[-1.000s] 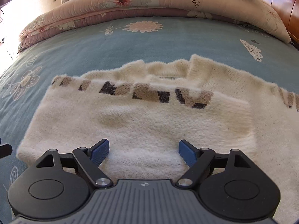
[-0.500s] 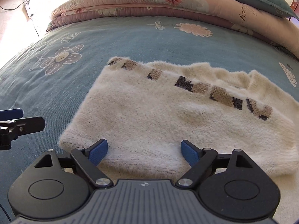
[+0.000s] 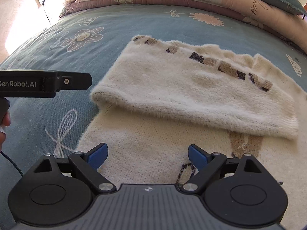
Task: Fold clothes
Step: 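Lift both grippers and move the right gripper toward the extended patterned sleeve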
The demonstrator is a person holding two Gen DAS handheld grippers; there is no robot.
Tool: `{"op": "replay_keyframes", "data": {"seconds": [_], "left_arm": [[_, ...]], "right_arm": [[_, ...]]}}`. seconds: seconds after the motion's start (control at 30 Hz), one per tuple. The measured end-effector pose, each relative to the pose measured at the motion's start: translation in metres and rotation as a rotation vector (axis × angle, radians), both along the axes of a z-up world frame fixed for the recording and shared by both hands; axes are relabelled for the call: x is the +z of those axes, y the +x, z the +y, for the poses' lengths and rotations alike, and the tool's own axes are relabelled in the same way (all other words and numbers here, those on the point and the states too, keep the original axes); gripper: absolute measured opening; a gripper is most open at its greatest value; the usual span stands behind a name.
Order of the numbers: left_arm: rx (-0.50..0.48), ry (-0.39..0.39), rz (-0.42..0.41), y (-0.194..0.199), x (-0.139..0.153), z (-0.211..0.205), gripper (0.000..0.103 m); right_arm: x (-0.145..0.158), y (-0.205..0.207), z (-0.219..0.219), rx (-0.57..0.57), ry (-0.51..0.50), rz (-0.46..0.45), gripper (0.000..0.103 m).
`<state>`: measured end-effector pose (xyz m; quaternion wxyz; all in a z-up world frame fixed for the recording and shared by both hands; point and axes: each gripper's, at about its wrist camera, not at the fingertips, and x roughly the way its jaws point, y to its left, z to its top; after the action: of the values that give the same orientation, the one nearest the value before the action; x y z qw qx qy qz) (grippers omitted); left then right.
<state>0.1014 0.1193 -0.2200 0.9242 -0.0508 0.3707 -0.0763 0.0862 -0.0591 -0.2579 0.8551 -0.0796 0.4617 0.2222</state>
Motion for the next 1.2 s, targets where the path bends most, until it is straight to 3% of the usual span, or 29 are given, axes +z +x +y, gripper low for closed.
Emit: {"op": "replay_keyframes", "data": {"seconds": [0.1,0.23,0.5,0.67,0.87,1.03,1.2], "left_arm": [[-0.040,-0.006,-0.012,-0.003,0.004,-0.009,0.093],[-0.062,-0.006,-0.027,-0.007,0.010,-0.018,0.093],[-0.114,0.011,-0.049,-0.017,0.016,-0.040,0.093],[-0.193,0.000,-0.059,-0.029,0.024,-0.063,0.093],[-0.362,-0.049,-0.080,-0.050,0.032,-0.105,0.094],[-0.438,-0.034,-0.044,-0.055,0.019,-0.136,0.095],[-0.433,-0.052,0.078,-0.043,-0.013,-0.146,0.095]], "right_arm": [[-0.005,-0.016,0.001,0.028,-0.044,-0.022,0.095],[0.000,-0.043,-0.022,0.018,-0.054,0.031,0.097],[-0.005,-0.133,-0.074,-0.038,-0.123,0.058,0.103],[-0.008,-0.169,-0.099,-0.107,-0.078,0.053,0.103],[-0.016,-0.183,-0.100,-0.146,-0.059,-0.030,0.103],[-0.018,-0.186,-0.103,-0.147,-0.043,-0.066,0.103],[-0.020,-0.195,-0.103,-0.155,-0.031,-0.111,0.103]]}}
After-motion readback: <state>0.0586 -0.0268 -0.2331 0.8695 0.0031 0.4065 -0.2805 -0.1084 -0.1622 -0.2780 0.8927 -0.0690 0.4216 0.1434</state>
